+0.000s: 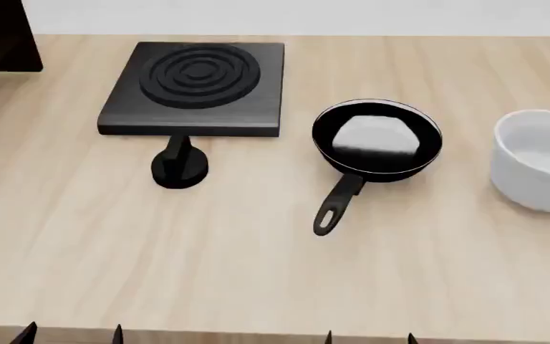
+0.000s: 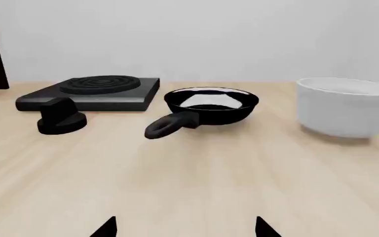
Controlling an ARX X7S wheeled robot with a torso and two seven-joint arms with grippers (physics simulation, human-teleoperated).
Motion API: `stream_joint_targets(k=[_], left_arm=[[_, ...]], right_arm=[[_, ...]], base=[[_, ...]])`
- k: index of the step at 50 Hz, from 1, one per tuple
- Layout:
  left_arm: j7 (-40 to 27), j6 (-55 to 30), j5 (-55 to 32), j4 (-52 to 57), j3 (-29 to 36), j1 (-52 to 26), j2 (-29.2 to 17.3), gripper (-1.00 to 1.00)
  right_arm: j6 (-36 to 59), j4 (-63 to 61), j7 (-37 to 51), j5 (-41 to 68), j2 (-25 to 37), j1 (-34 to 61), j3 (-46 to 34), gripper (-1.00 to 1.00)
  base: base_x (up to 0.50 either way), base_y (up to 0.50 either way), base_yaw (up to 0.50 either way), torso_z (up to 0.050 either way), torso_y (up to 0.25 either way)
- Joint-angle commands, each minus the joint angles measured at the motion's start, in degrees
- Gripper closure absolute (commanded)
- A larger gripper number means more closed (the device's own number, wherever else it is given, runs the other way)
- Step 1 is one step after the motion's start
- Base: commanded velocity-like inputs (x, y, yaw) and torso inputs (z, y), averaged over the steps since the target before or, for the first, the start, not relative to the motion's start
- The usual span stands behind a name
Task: Put the frying pan under the cabinet shelf.
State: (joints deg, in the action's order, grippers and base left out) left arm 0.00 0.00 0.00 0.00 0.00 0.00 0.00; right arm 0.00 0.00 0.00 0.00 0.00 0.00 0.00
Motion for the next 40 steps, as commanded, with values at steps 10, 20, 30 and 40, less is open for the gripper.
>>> stream_joint_targets(k=[10,20,30,40], left_arm=[[-1.06,-0.63,-1.15,8.40,5.63,0.62,-2.45,-1.00],[-2.05,-1.26,-2.39,8.84,7.04,0.34,-3.54,-1.00],[-3.17,-2.20,-3.28,10.95,7.70,0.59,-4.53,-1.00],[-4.15,-3.37,-3.44,13.12,8.52,0.77,-5.47,-1.00]], right_arm=[[1.93,-3.46,2.15,1.06,2.82,-0.87,-2.93,-1.00],[2.72,-5.58,3.44,1.98,4.00,-1.90,-3.52,-1.00],[3.86,-7.37,4.25,2.60,4.90,-2.17,-4.33,-1.00],[5.21,-9.26,4.99,3.24,5.79,-2.35,-5.02,-1.00]], base=[[0.00,0.00,0.00,0.028,0.029],[0.00,0.00,0.00,0.050,0.055],[0.00,0.00,0.00,0.050,0.057],[0.00,0.00,0.00,0.050,0.058]])
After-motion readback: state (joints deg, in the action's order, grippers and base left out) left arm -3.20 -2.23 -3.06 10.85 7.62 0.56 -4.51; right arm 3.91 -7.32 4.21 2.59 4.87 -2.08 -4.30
